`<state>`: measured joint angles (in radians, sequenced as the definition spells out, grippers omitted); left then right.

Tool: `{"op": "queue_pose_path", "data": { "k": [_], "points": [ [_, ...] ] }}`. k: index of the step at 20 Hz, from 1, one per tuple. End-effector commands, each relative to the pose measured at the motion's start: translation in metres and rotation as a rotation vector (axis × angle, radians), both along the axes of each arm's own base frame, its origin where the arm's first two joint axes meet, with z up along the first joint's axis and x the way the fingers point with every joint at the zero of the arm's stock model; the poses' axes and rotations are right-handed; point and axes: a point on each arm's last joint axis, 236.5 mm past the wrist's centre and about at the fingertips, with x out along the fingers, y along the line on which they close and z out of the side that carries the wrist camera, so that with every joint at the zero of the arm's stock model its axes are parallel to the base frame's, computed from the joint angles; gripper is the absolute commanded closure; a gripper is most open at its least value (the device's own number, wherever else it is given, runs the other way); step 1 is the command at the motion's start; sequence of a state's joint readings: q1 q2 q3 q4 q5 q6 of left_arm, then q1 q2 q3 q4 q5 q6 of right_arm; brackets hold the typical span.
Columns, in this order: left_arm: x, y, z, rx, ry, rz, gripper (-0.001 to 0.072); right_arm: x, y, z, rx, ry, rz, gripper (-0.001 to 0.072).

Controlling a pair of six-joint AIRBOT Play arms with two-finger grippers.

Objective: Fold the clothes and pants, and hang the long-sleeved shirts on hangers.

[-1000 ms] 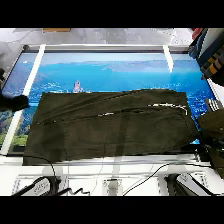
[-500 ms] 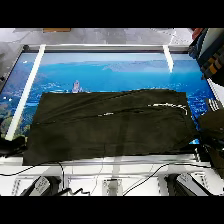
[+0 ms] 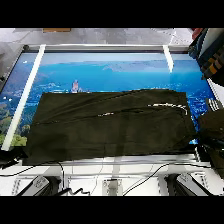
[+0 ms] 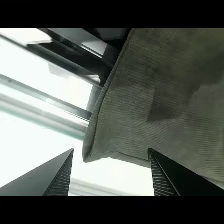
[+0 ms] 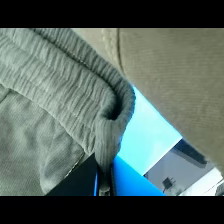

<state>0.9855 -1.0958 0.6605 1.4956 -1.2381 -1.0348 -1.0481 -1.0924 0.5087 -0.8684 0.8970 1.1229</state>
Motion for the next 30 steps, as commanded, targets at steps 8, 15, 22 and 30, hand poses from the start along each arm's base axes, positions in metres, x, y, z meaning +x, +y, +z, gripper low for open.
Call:
{"op": "queue_pose_path", "data": {
  "k": [8, 15, 22, 30],
  "points": [
    [0.000, -0.001, -0.025, -0.058, 0.008, -0.075, 0.0318, -0.002, 0.017, 0.001, 0.060, 0.005, 0.038, 0.0677],
    [0.003, -0.001, -0.021, -0.069, 0.001, -0.076, 0.0694, -0.004, 0.030, 0.005, 0.107, 0.007, 0.077, 0.0678],
    [0.126, -0.025, 0.063, -0.239, -0.518, -0.074, 0.0694, 0.009, 0.016, 0.070, -0.018, -0.094, 0.045, 0.0679],
    [0.198, 0.003, 0.151, -0.190, -0.855, 0.002, 0.0695, 0.067, 0.010, 0.175, -0.109, -0.392, -0.104, 0.0680]
  ]
}}
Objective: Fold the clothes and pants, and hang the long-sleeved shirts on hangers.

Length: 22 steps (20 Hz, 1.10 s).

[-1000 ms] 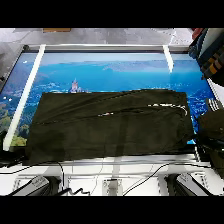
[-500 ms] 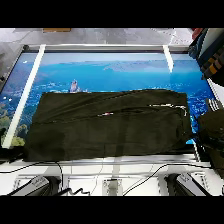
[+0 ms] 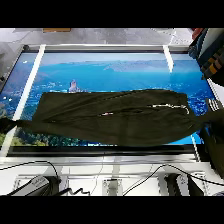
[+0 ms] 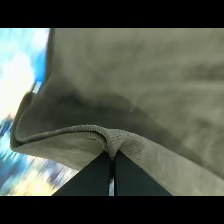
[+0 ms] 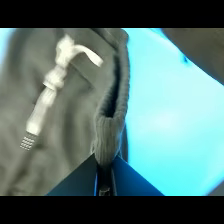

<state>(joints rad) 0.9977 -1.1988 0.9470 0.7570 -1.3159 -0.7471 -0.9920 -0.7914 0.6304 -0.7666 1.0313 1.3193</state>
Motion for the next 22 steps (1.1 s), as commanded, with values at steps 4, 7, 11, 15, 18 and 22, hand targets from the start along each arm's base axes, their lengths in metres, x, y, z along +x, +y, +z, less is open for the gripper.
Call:
{"op": "queue_pose_path", "data": {
  "k": [4, 7, 11, 15, 18, 22],
  "points": [
    [0.045, 0.014, 0.033, 0.029, -0.148, 0.104, 0.0696, 0.062, -0.013, 0.104, -0.153, -0.242, -0.117, 0.0680],
    [0.064, 0.019, 0.034, 0.058, -0.164, 0.166, 0.0696, 0.073, -0.018, 0.145, -0.265, -0.290, -0.130, 0.0680],
    [0.098, 0.029, 0.042, 0.136, -0.220, 0.273, 0.0698, 0.083, -0.030, 0.142, -0.269, -0.260, -0.138, 0.0681],
    [0.139, 0.027, 0.032, 0.142, -0.248, 0.376, 0.0699, 0.120, -0.035, 0.071, -0.102, -0.155, -0.166, 0.0680],
    [0.174, 0.006, 0.010, 0.091, -0.221, 0.364, 0.0699, 0.160, -0.033, 0.030, 0.015, -0.166, -0.247, 0.0680],
    [0.224, -0.006, -0.002, 0.026, -0.213, 0.367, 0.0699, 0.201, -0.045, -0.002, 0.104, -0.201, -0.364, 0.0680]
  ]
}}
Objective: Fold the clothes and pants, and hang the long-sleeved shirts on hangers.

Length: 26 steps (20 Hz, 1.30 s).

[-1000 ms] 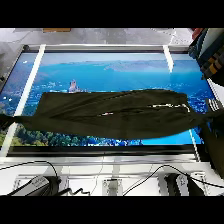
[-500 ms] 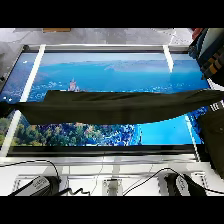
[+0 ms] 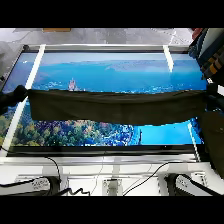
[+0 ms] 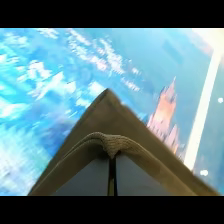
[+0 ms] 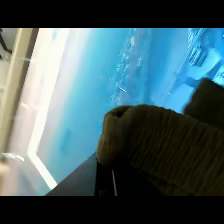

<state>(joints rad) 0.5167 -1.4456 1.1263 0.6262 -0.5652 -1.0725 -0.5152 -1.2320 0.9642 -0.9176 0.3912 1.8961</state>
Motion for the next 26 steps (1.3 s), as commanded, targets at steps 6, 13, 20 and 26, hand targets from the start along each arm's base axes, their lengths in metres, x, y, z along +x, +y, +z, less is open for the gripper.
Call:
{"op": "queue_pose_path", "data": {
  "k": [6, 13, 20, 26],
  "points": [
    [0.062, -0.014, -0.034, -0.117, 0.011, 0.053, 0.0695, 0.081, -0.021, -0.043, 0.093, -0.034, -0.076, 0.0679],
    [0.069, -0.036, -0.047, -0.111, 0.030, 0.006, 0.0012, 0.106, -0.004, -0.043, -0.141, -0.036, 0.023, 0.0069],
    [0.021, -0.005, 0.008, 0.005, 0.059, -0.067, 0.0034, 0.085, -0.003, -0.008, -0.283, 0.018, 0.159, 0.0070],
    [-0.105, 0.003, -0.050, -0.146, 0.451, -0.217, 0.0245, 0.046, -0.024, -0.017, -0.214, 0.129, 0.179, 0.0096]
  ]
}}
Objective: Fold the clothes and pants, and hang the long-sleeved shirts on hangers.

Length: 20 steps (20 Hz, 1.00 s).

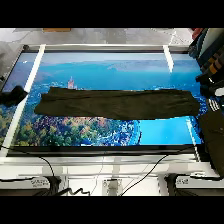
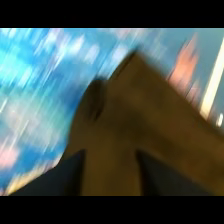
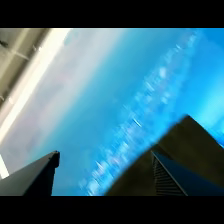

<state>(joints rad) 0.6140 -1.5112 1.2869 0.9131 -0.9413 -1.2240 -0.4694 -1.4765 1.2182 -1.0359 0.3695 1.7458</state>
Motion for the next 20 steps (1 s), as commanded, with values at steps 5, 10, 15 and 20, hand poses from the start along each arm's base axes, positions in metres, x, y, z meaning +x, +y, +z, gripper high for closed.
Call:
{"op": "queue_pose_path", "data": {
  "k": [5, 10, 15, 20],
  "points": [
    [-0.076, -0.045, -0.075, -0.327, 0.197, 0.058, 0.0006, -0.027, -0.004, -0.016, 0.050, 0.111, 0.033, 0.0096],
    [-0.054, -0.044, -0.094, -0.310, 0.123, 0.186, 0.0006, -0.027, -0.003, -0.016, 0.056, 0.108, 0.033, 0.0096],
    [-0.013, -0.053, -0.103, -0.214, 0.045, 0.235, 0.0007, -0.032, 0.007, -0.024, 0.089, 0.149, 0.063, 0.0096],
    [0.014, -0.038, -0.100, -0.119, -0.042, 0.323, 0.0180, -0.039, 0.018, -0.020, 0.036, 0.184, 0.150, 0.0097]
  ]
}}
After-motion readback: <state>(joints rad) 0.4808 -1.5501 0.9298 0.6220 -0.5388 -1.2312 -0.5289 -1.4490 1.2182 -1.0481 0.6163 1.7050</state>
